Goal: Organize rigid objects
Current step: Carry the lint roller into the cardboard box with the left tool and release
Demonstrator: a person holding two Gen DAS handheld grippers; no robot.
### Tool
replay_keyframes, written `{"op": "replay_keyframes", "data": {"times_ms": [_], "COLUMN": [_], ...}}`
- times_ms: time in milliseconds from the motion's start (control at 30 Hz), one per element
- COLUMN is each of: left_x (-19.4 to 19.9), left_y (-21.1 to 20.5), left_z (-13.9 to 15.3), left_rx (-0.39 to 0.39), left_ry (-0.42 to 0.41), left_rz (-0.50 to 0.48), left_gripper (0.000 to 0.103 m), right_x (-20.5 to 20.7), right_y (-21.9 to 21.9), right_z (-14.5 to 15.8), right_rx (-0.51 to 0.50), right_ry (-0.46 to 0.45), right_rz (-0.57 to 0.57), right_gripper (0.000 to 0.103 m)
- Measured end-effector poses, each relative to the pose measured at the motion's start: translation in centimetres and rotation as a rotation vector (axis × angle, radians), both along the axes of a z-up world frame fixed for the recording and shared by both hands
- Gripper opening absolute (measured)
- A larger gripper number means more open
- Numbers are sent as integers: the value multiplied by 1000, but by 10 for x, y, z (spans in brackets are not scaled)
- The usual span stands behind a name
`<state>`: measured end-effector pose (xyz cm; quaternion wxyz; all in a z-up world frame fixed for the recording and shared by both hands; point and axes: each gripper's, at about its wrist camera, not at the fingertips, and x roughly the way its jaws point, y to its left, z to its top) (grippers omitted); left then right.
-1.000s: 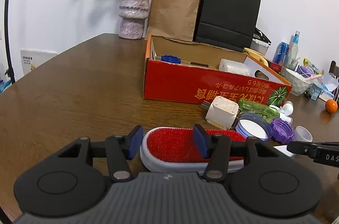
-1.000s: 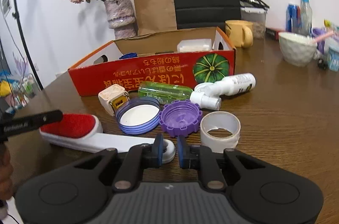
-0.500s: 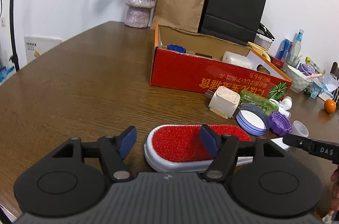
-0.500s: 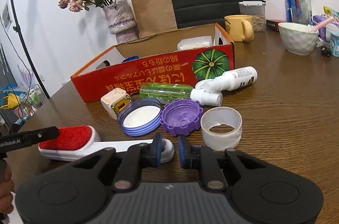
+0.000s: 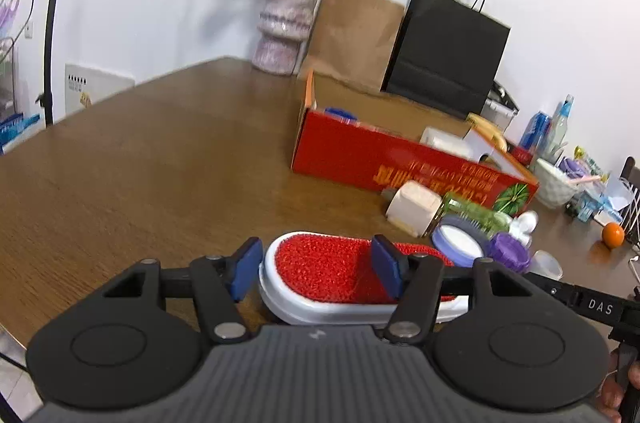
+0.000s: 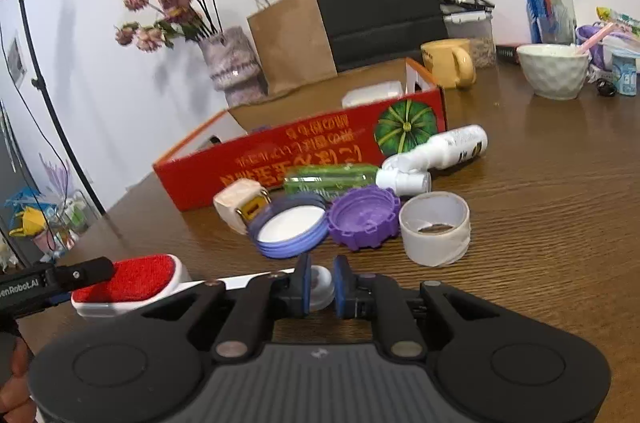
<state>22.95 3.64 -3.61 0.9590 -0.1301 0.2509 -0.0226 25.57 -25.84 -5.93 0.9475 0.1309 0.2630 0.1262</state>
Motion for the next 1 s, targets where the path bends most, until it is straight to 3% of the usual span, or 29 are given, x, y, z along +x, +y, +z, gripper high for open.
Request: {"op": "replay_keyframes", "data": {"times_ms": [267, 533, 767, 1000], "left_x": [18, 96, 195, 271], "left_y": [-7, -26, -28, -36], "left_z": [40, 95, 105, 72], "left_rx": [5, 67, 44, 55], "left_ry": [-96, -190, -119, 0], "left_rz": [-11, -15, -14, -13], "left_gripper": [60, 60, 60, 60], "right_x": [8, 92, 193, 274], "right_y": [-8, -21, -27, -25], "right_z": [42, 98, 112, 80], "right_rx": [3, 6, 9, -30], "right_ry": [-95, -131, -50, 102], "right_rz": [-14, -5, 4, 16], "right_gripper": [12, 12, 12, 12]}}
